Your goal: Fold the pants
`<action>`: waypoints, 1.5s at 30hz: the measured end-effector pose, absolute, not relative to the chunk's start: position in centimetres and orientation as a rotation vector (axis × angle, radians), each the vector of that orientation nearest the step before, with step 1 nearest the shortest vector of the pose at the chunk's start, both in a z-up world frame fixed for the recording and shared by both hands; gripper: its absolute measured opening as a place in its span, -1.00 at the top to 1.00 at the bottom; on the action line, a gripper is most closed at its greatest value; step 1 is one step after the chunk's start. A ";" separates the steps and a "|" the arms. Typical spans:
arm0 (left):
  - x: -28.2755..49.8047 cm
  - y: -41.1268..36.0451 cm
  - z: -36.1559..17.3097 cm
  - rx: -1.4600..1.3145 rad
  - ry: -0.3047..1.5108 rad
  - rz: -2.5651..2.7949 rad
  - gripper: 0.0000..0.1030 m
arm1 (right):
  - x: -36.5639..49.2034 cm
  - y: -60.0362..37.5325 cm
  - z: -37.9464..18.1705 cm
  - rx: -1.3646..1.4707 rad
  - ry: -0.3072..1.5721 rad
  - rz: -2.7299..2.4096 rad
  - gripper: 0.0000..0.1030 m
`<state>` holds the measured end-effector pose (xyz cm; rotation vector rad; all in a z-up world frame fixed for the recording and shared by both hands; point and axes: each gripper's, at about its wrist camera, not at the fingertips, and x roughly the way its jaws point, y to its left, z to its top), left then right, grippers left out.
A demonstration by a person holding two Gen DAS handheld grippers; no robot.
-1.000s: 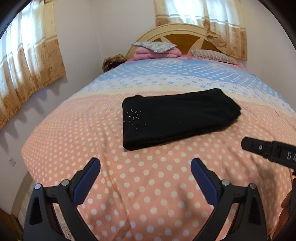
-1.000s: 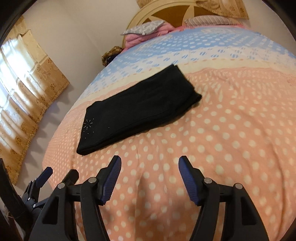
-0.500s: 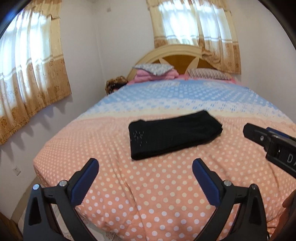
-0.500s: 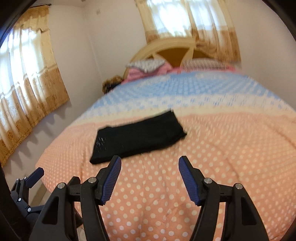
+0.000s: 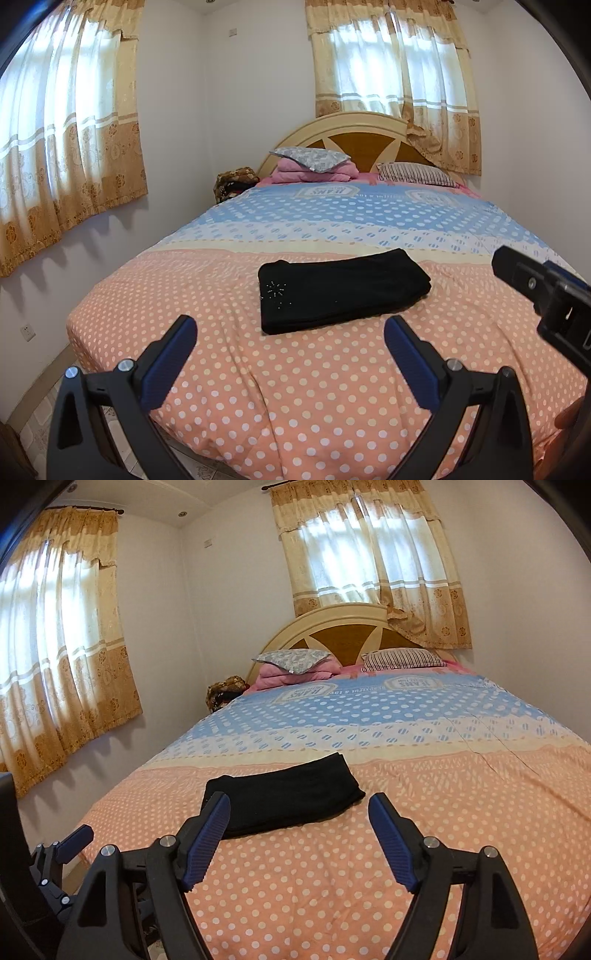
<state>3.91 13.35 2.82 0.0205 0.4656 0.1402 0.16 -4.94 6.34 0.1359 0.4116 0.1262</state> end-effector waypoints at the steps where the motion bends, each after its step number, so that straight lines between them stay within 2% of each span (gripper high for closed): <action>1: 3.9 13.3 2.9 0.021 0.464 0.144 -1.00 | 0.2 -5.0 6.3 0.138 0.416 0.127 -0.53; 45: 3.4 12.6 3.2 0.024 0.462 0.128 -1.00 | -0.8 -5.4 5.8 0.155 0.421 0.103 -0.53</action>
